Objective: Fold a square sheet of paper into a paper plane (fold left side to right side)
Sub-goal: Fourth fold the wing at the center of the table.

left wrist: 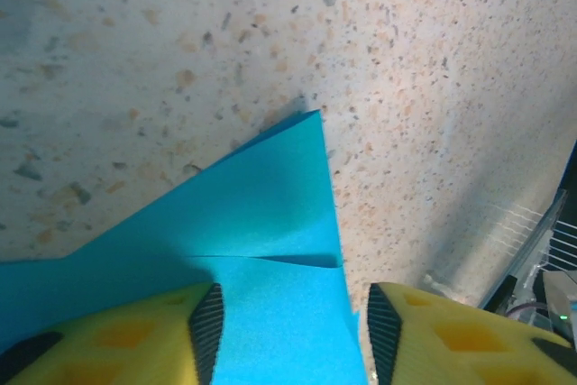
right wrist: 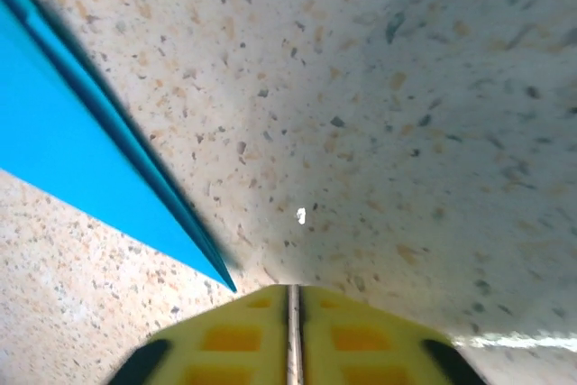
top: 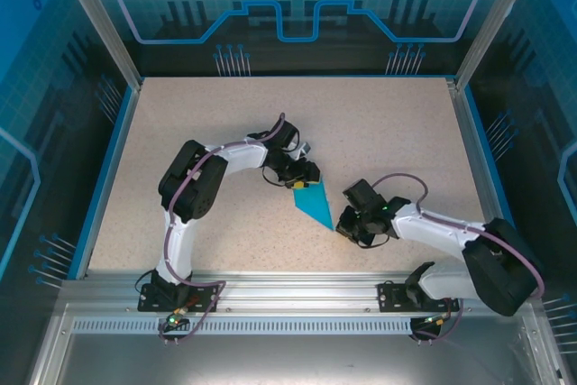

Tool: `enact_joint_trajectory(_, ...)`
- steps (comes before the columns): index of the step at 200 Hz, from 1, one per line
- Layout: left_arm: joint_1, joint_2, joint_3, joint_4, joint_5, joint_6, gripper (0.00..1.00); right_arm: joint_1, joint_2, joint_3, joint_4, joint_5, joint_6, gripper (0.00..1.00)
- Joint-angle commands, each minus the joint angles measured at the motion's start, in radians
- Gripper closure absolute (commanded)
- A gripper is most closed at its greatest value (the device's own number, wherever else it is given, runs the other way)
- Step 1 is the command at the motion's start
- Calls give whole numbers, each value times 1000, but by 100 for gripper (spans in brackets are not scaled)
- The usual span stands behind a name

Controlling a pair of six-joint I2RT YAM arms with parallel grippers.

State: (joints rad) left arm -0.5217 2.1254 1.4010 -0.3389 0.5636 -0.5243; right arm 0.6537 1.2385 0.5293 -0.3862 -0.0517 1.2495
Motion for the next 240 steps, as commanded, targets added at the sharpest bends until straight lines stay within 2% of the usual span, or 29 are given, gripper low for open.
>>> enact_joint_trajectory(1,8,11,29,-64,-84,19,44,8,-83,56,-107,91,-137,72)
enact_joint_trajectory(39,24,-117,62,-107,-81,33,30,-41,-195,119,-158,107,-471,38)
enact_joint_trajectory(60,40,-229,-16,-71,-106,21,27,-49,-266,125,-188,128,-596,19)
enact_joint_trajectory(78,53,-325,-120,-25,-142,-9,24,-61,-335,107,-205,141,-632,1)
enact_joint_trajectory(99,57,-385,-237,43,-152,-57,23,-66,-415,63,-164,90,-636,1)
enact_joint_trajectory(127,50,-357,-325,184,-71,-125,29,-69,-488,12,-122,26,-614,1)
enact_joint_trajectory(186,26,-190,-252,233,-33,-138,39,-70,-598,-22,-139,-4,-560,1)
enact_joint_trajectory(203,22,-145,-227,259,-2,-149,48,-70,-625,-29,-155,4,-546,1)
enact_joint_trajectory(240,13,-90,-180,282,33,-151,60,-69,-671,-47,-169,18,-514,1)
